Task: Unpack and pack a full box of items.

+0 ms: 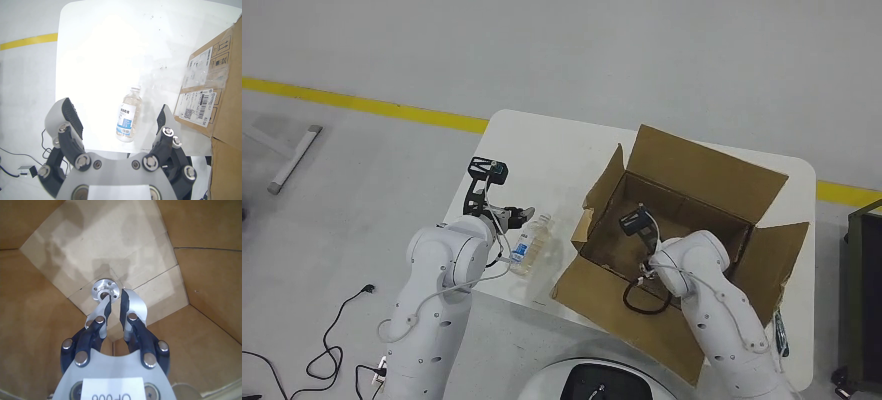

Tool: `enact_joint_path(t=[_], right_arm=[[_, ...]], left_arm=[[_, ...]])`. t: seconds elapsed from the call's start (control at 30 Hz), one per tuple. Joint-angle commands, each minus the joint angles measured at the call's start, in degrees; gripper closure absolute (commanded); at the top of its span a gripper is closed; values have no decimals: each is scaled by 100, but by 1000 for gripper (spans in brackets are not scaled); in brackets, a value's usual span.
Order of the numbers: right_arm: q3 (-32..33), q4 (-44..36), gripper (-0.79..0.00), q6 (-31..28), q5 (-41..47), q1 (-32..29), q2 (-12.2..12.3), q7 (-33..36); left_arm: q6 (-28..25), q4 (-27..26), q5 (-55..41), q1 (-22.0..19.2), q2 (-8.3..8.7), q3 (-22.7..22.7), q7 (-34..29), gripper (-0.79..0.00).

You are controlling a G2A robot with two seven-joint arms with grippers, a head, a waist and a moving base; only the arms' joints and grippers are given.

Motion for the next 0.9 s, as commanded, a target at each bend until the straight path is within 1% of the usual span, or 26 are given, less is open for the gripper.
enact_joint_path(t=[0.0, 0.03, 0.1, 0.3, 0.7, 0.87], right_arm=[[-62, -85, -274, -53, -15, -54, -2, 48], [-90, -74, -292, -82, -54, -90, 0, 49], [-110, -26, -305, -69, -109, -128, 0, 49], [-117, 245, -314, -7, -105, -67, -15, -7], [-267, 896, -299, 63, -36, 151, -76, -150], [-298, 1036, -252, 101, -14, 195, -95, -212]], left_arm=[[0, 0, 0, 0, 0, 0, 0, -785], [0, 0, 0, 0, 0, 0, 0, -785], [0, 0, 0, 0, 0, 0, 0, -785], [0, 0, 0, 0, 0, 0, 0, -785], [0, 0, 0, 0, 0, 0, 0, -785], [0, 0, 0, 0, 0, 0, 0, -785]])
